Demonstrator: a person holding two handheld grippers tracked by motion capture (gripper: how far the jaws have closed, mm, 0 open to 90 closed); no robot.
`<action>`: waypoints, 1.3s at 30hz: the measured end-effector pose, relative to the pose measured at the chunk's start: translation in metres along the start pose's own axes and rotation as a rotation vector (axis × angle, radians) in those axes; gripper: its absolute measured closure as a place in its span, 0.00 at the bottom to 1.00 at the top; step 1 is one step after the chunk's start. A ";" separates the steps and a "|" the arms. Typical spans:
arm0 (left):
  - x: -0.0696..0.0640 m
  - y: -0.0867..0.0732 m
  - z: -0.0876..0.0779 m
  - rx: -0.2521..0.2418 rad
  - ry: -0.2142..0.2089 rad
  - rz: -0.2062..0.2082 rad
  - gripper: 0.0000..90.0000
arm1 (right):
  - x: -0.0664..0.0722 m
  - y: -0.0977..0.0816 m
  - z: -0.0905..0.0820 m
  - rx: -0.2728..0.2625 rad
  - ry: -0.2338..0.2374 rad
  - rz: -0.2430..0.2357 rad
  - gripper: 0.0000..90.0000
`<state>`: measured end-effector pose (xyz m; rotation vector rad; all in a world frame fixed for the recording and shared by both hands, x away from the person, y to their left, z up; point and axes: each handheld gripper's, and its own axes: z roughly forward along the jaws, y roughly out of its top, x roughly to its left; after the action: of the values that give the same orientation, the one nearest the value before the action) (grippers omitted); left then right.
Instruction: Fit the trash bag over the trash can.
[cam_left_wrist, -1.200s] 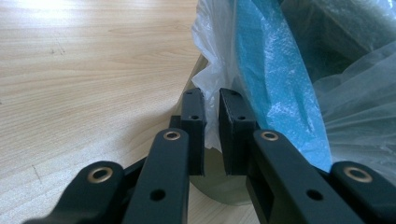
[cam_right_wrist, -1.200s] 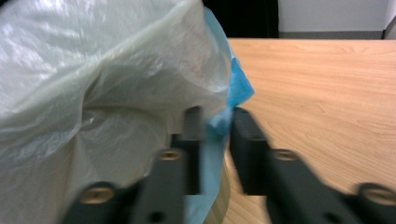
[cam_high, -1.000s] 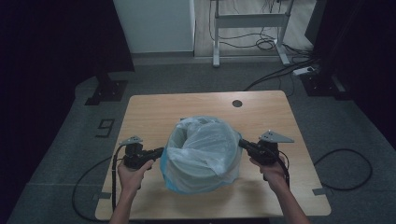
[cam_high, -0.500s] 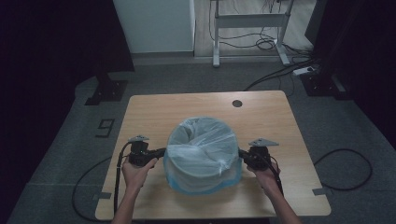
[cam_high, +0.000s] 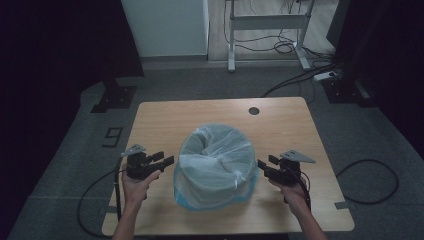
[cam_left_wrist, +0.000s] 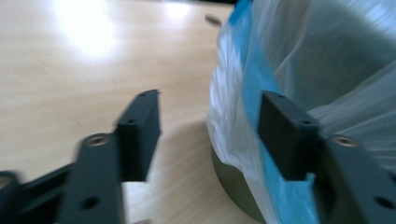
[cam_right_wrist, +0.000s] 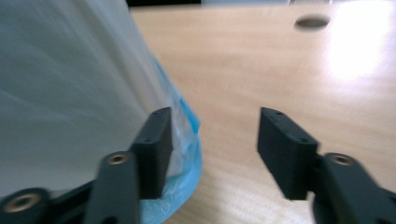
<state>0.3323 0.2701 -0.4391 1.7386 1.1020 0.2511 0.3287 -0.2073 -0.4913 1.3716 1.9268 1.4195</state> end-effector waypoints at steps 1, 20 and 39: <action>0.001 0.002 -0.005 -0.014 -0.013 0.011 0.38 | -0.001 0.001 -0.004 -0.021 0.001 0.003 0.44; -0.088 0.057 -0.007 0.131 -0.294 0.523 0.53 | -0.005 -0.040 -0.065 -0.088 0.130 -0.036 0.42; -0.143 0.075 0.072 0.658 -0.303 0.631 0.67 | -0.010 -0.044 -0.069 -0.094 0.131 -0.008 0.44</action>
<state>0.3386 0.1099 -0.3647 2.5904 0.3944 -0.0077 0.2601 -0.2519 -0.5034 1.2560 1.9156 1.6109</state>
